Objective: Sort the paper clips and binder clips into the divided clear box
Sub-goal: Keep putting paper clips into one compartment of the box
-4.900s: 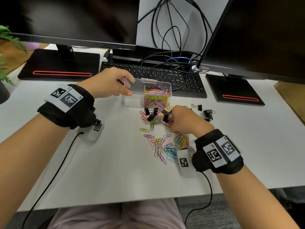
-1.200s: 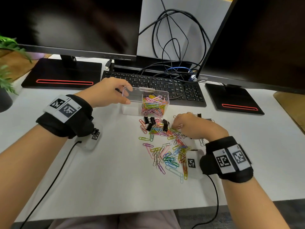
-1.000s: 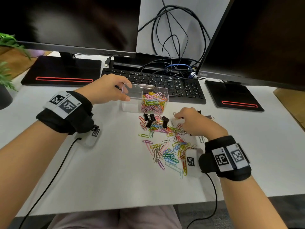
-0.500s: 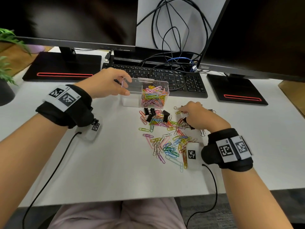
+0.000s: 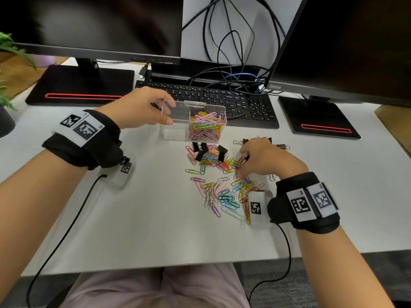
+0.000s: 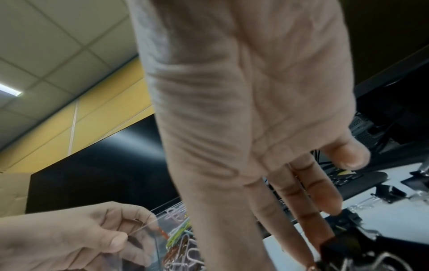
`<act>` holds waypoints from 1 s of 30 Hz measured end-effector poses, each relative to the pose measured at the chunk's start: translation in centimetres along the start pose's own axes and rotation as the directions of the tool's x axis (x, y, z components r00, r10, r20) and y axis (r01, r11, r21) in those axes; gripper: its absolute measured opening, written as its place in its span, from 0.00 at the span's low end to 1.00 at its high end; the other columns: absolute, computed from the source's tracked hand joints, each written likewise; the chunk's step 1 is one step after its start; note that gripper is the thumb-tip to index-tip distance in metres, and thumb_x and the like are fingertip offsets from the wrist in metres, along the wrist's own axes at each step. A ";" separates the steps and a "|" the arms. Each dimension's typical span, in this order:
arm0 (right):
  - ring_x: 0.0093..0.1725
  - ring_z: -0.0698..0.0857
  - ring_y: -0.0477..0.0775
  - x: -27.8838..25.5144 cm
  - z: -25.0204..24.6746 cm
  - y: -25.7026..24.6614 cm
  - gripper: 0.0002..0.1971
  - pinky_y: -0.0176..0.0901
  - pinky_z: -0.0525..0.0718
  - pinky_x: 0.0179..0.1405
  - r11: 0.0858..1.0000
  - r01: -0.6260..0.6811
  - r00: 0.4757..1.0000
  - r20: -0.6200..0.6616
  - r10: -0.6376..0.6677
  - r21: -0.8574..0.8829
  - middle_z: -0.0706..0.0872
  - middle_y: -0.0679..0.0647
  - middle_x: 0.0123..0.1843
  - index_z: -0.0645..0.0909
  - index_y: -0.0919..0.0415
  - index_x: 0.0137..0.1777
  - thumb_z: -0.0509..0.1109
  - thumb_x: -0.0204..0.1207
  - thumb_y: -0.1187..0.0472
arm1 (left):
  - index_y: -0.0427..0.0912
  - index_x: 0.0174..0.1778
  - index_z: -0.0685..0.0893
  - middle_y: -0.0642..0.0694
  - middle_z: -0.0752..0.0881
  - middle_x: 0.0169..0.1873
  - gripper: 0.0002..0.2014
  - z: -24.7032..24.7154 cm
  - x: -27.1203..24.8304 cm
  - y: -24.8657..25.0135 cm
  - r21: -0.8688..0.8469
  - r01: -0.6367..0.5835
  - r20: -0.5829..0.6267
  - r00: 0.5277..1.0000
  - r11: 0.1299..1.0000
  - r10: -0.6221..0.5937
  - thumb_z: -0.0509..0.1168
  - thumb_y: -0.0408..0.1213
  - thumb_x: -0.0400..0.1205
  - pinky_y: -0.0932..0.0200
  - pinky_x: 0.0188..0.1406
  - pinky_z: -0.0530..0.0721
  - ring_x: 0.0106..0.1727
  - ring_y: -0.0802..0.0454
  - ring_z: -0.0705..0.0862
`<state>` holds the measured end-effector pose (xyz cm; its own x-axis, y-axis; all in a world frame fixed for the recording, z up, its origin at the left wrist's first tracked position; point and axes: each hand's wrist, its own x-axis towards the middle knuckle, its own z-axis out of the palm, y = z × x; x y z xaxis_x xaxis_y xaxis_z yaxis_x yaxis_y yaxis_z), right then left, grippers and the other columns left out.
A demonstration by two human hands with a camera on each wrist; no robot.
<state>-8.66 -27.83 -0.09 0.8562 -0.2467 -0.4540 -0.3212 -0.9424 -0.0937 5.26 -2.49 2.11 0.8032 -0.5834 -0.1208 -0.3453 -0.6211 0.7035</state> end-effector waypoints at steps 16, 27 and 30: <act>0.42 0.84 0.58 0.4 0.8 -2.0 0.10 0.44 0.80 0.41 0.969 0.237 0.966 -0.126 -0.228 0.067 0.83 0.53 0.39 0.83 0.56 0.38 0.82 0.63 0.62 | 0.48 0.66 0.81 0.49 0.86 0.54 0.21 -0.1 -0.2 0.0 -0.016 -0.015 -0.001 1.000 1.000 0.015 0.75 0.37 0.76 0.64 0.44 0.82 0.53 0.50 0.87; 0.37 0.85 0.51 0.5 0.1 -1.8 0.06 0.34 0.81 0.33 0.945 0.292 0.948 -0.176 -0.265 0.148 0.88 0.54 0.37 0.90 0.63 0.40 0.75 0.68 0.72 | 0.47 0.64 0.82 0.46 0.85 0.55 0.20 -0.2 -0.2 -0.1 -0.023 -0.032 0.001 0.999 0.999 0.032 0.75 0.37 0.76 0.65 0.44 0.81 0.53 0.45 0.87; 0.29 0.80 0.40 0.2 -0.8 -1.2 0.06 0.24 0.73 0.24 0.929 0.284 0.944 -0.241 -0.227 0.238 0.84 0.47 0.30 0.89 0.61 0.36 0.75 0.69 0.72 | 0.48 0.64 0.82 0.46 0.85 0.55 0.20 -0.1 -0.1 -0.2 -0.019 -0.036 0.003 0.999 0.999 0.036 0.75 0.37 0.76 0.64 0.45 0.82 0.52 0.48 0.87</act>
<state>-7.80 -26.92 0.68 0.9783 -0.0736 -0.1938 -0.1517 -0.8913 -0.4272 5.26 -2.25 2.10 0.7889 -0.6067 -0.0975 -0.3645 -0.5897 0.7207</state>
